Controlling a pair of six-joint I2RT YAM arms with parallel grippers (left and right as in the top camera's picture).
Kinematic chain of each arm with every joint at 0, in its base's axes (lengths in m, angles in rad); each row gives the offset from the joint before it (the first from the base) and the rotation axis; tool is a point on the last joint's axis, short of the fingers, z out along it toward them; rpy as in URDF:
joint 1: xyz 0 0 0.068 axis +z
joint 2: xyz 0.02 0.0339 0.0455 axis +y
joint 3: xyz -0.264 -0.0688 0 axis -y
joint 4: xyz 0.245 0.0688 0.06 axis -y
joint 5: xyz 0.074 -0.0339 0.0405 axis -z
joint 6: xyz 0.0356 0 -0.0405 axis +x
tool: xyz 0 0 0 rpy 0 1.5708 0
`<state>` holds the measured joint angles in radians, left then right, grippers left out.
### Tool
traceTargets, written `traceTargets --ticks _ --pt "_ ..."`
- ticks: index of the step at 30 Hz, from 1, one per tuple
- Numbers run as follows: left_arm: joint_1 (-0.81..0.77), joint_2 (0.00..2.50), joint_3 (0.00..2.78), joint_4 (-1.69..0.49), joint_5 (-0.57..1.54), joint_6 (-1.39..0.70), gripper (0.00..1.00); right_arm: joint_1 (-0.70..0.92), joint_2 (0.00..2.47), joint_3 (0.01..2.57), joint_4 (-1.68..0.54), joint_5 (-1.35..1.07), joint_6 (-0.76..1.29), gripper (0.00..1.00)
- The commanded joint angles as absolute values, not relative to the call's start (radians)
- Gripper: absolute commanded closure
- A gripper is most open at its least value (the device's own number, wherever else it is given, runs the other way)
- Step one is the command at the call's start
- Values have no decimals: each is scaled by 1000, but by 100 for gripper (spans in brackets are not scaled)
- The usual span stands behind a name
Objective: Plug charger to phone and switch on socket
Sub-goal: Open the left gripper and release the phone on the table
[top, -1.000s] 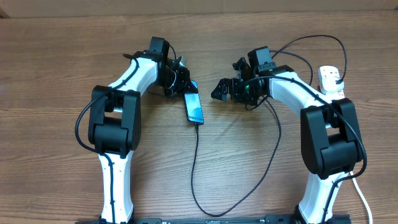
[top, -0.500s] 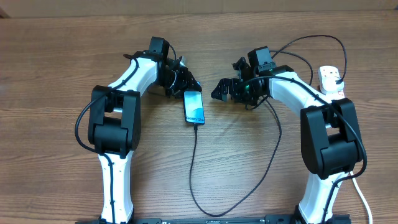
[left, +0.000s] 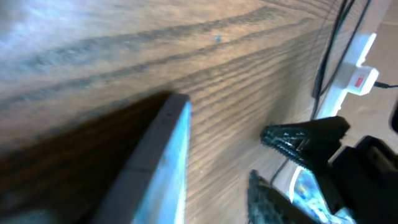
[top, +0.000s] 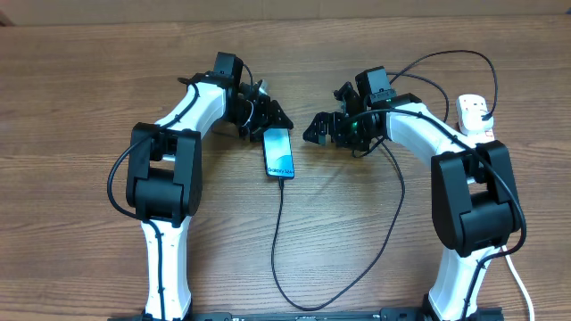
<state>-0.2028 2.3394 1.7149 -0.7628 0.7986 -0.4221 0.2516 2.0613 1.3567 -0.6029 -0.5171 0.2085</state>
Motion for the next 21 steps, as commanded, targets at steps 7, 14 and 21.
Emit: traceTargets --ticks 7,14,21 --pt "-204 2349 1706 -895 545 -432 18 247 2101 1330 -623 -393 204 0" --pt "-204 2349 1706 -930 466 -437 2 247 2101 1330 -624 -393 204 0" --pt "-204 2349 1706 -944 412 -475 0 247 2101 1330 -624 -393 204 0"
